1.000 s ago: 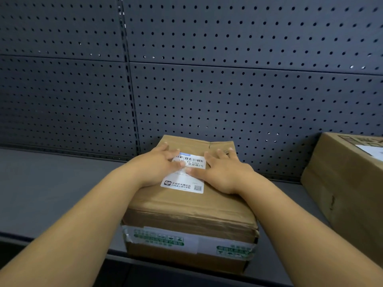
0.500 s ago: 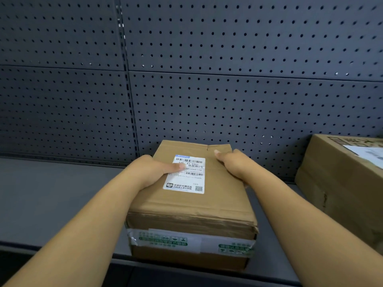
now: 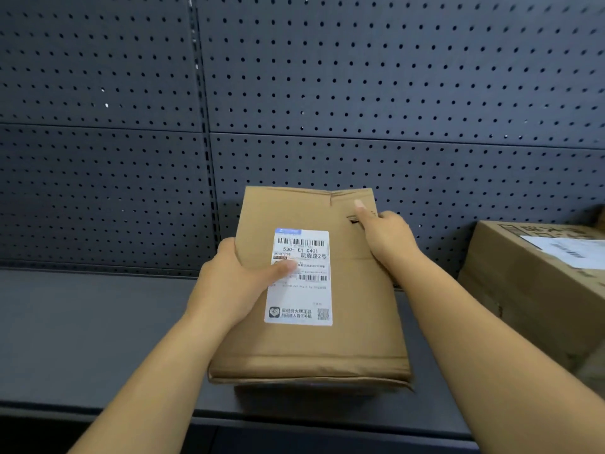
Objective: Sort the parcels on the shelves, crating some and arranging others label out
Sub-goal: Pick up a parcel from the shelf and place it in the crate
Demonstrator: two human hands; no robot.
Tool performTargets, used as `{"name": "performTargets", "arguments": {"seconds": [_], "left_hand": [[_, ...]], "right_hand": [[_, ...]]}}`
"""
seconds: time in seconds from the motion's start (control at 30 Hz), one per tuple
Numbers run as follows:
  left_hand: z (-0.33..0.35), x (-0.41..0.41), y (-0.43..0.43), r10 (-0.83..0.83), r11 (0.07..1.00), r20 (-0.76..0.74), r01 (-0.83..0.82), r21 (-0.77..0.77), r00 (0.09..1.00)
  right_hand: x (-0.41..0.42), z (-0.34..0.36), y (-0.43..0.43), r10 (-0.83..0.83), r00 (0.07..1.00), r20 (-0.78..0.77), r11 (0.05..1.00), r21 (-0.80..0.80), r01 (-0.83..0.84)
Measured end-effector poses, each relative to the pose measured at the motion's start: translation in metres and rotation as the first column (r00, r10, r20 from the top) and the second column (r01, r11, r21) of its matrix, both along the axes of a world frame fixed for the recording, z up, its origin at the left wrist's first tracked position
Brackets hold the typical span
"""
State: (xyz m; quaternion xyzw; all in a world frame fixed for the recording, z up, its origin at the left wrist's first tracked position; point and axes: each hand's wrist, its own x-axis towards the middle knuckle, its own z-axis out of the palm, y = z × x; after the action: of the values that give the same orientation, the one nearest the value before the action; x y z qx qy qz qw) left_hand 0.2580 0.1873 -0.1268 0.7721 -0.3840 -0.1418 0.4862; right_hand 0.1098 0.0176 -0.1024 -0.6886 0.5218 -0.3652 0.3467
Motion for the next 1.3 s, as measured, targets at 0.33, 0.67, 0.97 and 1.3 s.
{"name": "performTargets", "arguments": {"seconds": [0.33,0.67,0.97,1.3], "left_hand": [[-0.025,0.003,0.026,-0.058,0.934,-0.023,0.046,-0.354,0.998],[-0.016,-0.035,0.046,-0.275,0.844,-0.004,0.239,-0.479,0.961],[-0.018,-0.096,0.063,-0.526,0.738,0.04,0.479,-0.475,0.85],[-0.039,-0.201,0.077,-0.769,0.576,0.049,0.724,-0.38,0.637]], "right_hand": [[-0.004,0.023,0.071,0.009,0.991,0.136,0.92,-0.389,0.045],[-0.067,0.038,0.132,-0.191,0.966,0.177,0.828,-0.499,0.255],[-0.149,0.035,0.201,-0.469,0.852,0.234,0.705,-0.482,0.52],[-0.257,0.001,0.28,-0.684,0.665,0.299,0.552,-0.384,0.74]]}}
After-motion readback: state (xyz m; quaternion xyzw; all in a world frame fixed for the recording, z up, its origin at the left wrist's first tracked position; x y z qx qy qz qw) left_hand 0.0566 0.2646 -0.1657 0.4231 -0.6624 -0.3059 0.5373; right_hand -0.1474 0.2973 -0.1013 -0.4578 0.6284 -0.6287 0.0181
